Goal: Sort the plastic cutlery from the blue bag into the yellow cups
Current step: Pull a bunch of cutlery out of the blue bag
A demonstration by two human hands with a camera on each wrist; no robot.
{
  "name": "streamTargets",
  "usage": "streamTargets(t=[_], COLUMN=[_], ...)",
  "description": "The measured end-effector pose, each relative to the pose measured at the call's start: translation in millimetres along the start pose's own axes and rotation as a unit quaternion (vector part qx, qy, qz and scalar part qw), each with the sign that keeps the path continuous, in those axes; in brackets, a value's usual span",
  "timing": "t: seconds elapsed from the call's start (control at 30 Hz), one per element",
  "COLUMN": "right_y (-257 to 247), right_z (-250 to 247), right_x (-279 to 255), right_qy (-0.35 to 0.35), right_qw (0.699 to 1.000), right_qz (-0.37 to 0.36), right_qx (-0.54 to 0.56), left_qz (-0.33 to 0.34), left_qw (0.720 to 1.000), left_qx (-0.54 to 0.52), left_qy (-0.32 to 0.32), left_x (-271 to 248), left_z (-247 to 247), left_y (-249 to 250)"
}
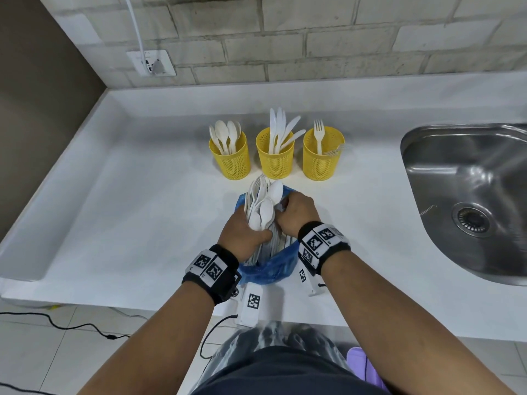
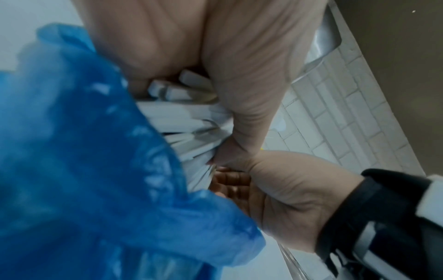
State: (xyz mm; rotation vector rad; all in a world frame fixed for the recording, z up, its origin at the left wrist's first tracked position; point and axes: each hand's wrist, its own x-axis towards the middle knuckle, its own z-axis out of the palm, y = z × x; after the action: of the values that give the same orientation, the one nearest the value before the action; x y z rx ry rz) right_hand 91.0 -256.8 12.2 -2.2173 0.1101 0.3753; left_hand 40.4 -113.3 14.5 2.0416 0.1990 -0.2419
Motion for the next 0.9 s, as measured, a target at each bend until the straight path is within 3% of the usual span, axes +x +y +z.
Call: streamTargets(t=[0.3,0.53,0.9], right_y=[9,5,0], right_z=[-5,-15,-17], right_x=[5,-4,-8], right_qy=[-0.014,-0.052,-0.048], right_qw=[0.993,0.962,0.946], right_qz=[0.047,0.021,0.016], right_qx=[0.107,0.268,0.319], left_qz=[-0.026,-0.041,-0.023], left_qw=[0.999,0.999,1.0], left_qx=[0.018,0.013,-0.008], left_qy=[0.019,0.005,0.003], left_x=[-1,0,0], left_z=[-5,-5,-4], left_y=[-4,-4,-2])
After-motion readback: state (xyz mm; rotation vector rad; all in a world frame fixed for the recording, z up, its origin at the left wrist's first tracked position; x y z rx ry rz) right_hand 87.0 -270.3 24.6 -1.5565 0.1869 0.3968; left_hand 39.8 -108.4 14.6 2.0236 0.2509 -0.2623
